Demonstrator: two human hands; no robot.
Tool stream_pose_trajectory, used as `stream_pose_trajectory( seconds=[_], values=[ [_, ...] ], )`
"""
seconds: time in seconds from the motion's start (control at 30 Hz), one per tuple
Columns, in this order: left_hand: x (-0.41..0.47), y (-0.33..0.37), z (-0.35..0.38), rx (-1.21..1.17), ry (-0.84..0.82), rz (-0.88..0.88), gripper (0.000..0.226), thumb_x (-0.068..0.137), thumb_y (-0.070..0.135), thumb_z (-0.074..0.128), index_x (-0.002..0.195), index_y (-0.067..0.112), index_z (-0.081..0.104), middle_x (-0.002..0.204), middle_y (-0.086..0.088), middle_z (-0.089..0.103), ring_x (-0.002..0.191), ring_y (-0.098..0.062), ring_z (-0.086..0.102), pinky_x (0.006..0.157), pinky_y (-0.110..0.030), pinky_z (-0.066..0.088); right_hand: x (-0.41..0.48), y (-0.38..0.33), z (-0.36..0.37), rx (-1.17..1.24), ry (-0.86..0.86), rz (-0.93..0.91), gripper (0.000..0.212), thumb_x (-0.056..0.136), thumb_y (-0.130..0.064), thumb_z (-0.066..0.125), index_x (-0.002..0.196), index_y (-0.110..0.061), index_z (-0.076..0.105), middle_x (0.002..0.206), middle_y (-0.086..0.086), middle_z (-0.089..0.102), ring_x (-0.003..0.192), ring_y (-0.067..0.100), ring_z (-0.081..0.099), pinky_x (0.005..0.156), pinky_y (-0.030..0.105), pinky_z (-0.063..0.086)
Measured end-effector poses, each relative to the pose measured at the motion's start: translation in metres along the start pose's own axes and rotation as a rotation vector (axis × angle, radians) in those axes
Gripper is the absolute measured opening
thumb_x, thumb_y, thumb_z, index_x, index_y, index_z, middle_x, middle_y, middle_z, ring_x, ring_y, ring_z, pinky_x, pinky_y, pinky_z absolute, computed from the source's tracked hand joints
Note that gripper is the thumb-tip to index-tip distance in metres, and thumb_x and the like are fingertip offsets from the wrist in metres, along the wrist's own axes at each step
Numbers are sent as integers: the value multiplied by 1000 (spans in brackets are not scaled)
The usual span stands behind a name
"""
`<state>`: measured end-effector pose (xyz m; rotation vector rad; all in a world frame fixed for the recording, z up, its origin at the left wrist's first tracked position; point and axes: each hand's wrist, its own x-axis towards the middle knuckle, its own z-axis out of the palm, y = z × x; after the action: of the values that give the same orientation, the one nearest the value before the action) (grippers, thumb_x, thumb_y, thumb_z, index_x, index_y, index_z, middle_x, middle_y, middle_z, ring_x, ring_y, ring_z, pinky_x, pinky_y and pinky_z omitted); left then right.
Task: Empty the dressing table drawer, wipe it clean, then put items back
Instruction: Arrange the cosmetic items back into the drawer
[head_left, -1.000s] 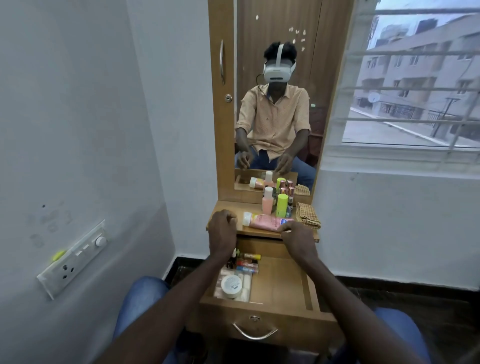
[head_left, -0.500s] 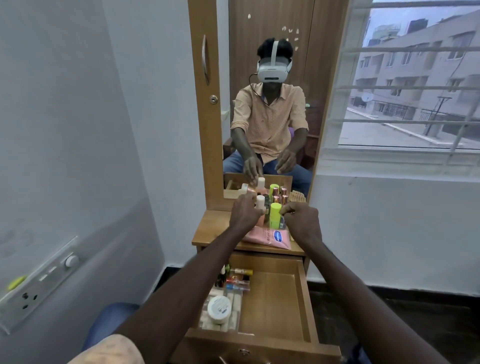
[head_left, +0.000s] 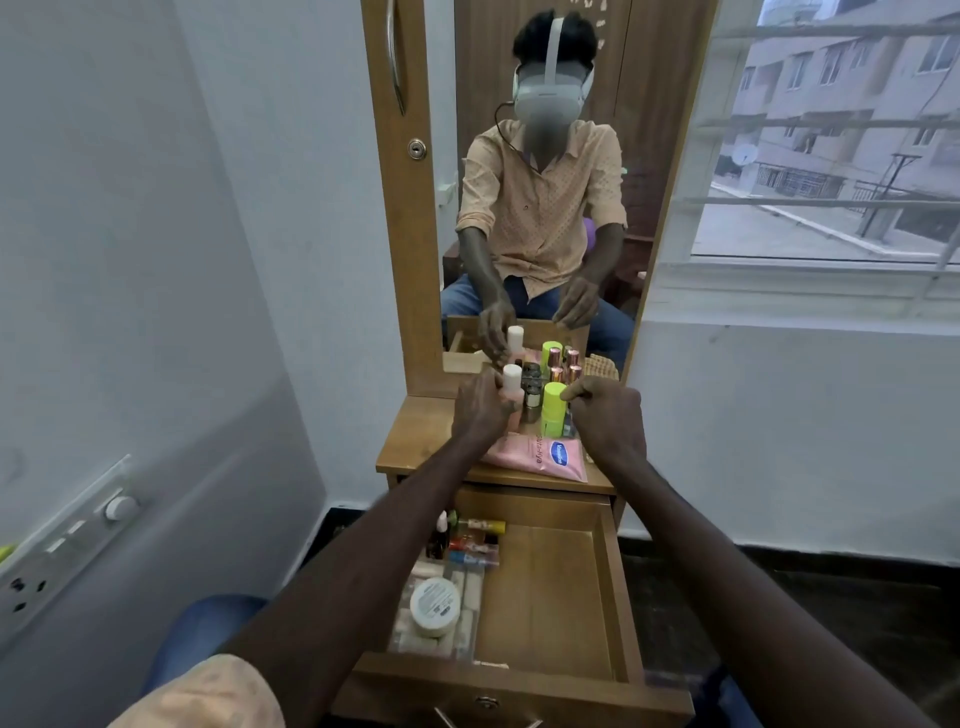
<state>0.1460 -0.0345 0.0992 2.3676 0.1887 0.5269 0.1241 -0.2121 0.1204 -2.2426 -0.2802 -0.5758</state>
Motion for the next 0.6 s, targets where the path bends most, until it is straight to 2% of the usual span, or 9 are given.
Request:
stream_pose_trajectory(
  seconds=[0.13, 0.23, 0.37, 0.53, 0.6],
  values=[
    [17, -23, -24, -3, 37, -54, 31, 86, 18, 82, 110, 6, 67, 108, -8, 71, 92, -20, 63, 74, -33, 50, 18, -5, 3, -49, -13, 9, 16, 95, -6, 67, 100, -10, 82, 97, 4, 77, 86, 16, 69, 75, 36, 61],
    [29, -44, -36, 1, 22, -73, 31, 86, 21, 82, 110, 7, 68, 111, -10, 72, 97, -23, 66, 82, -39, 55, 32, -10, 10, -160, -39, -26, 17, 93, -8, 68, 101, -15, 81, 94, 2, 76, 83, 16, 67, 72, 40, 61],
    [35, -57, -40, -22, -33, -76, 40, 87, 18, 82, 121, 7, 64, 125, -10, 69, 111, -27, 65, 87, -34, 49, 46, -15, 27, -285, -100, -93, 16, 92, -12, 72, 103, -22, 78, 100, 3, 75, 88, 19, 67, 73, 42, 61],
    [33, -61, -36, -63, -12, -72, 42, 85, 18, 83, 121, 9, 62, 125, -9, 69, 112, -26, 65, 91, -37, 51, 55, -26, 41, -501, -163, -234, 8, 94, -16, 72, 100, -17, 76, 99, 11, 69, 91, 27, 65, 77, 44, 61],
    [28, -56, -37, -81, 34, -75, 53, 84, 19, 84, 128, 8, 58, 129, -10, 65, 116, -27, 62, 91, -36, 49, 61, -27, 44, -586, -190, -264, 8, 93, -17, 74, 100, -15, 76, 98, 12, 69, 92, 28, 65, 82, 45, 60]
  ],
)
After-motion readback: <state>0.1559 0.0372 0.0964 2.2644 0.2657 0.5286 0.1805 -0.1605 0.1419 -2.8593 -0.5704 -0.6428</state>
